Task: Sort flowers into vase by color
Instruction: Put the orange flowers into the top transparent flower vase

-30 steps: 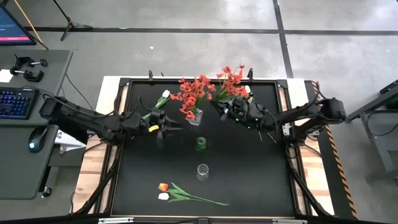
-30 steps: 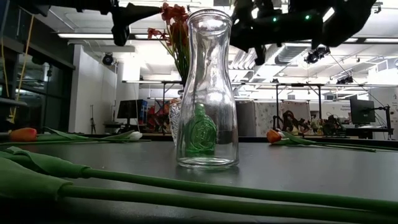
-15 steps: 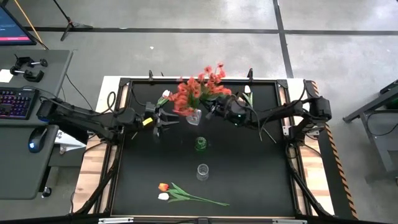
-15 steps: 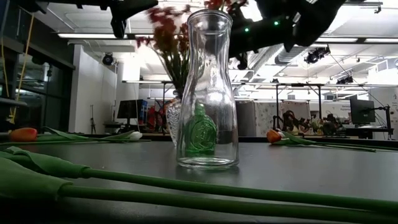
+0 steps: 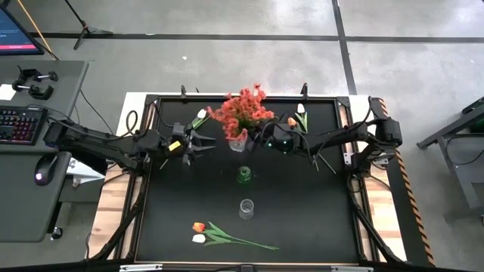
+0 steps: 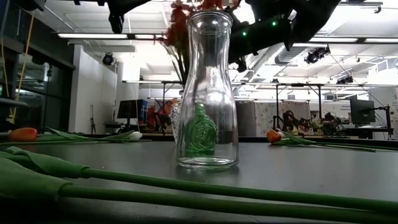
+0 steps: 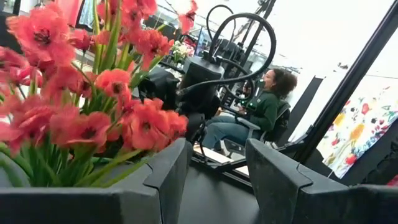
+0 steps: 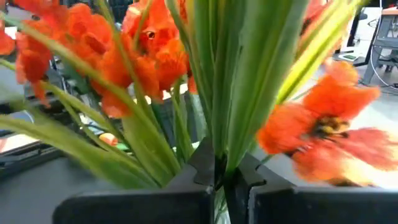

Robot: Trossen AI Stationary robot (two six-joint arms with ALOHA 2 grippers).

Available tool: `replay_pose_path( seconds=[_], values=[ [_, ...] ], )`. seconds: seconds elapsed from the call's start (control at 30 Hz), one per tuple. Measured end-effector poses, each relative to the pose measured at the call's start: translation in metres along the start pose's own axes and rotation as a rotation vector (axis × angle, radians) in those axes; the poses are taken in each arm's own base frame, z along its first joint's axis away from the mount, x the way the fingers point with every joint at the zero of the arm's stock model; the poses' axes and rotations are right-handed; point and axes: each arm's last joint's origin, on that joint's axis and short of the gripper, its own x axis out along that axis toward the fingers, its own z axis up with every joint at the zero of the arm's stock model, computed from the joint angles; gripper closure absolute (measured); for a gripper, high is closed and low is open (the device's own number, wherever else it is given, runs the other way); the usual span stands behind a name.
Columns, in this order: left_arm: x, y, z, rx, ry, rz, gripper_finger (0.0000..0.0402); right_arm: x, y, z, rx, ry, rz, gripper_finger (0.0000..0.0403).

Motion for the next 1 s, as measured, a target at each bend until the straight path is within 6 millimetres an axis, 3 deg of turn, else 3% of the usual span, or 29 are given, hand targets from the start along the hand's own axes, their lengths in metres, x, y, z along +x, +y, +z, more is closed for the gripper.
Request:
replay_pose_path(
  seconds=[0.13, 0.43, 0.57, 0.8, 1.0],
  values=[
    [0.000, 0.000, 0.000, 0.000, 0.000, 0.000, 0.0248, 0.000, -0.001, -0.003, -0.014, 0.028, -0.005, 0.0376],
    [0.000, 0.000, 0.000, 0.009, 0.000, 0.001, 0.0248, -0.016, -0.005, 0.012, -0.036, 0.077, -0.012, 0.0218],
    [0.000, 0.000, 0.000, 0.010, 0.001, 0.001, 0.0248, -0.029, -0.008, 0.020, -0.029, 0.144, 0.037, 0.0173],
    [0.000, 0.000, 0.000, 0.010, -0.006, 0.015, 0.0248, -0.036, -0.013, 0.028, 0.001, 0.146, 0.024, 0.0161],
    [0.000, 0.001, 0.000, 0.007, -0.007, 0.018, 0.0248, -0.032, -0.019, 0.029, 0.076, 0.128, -0.009, 0.0191]
  ],
)
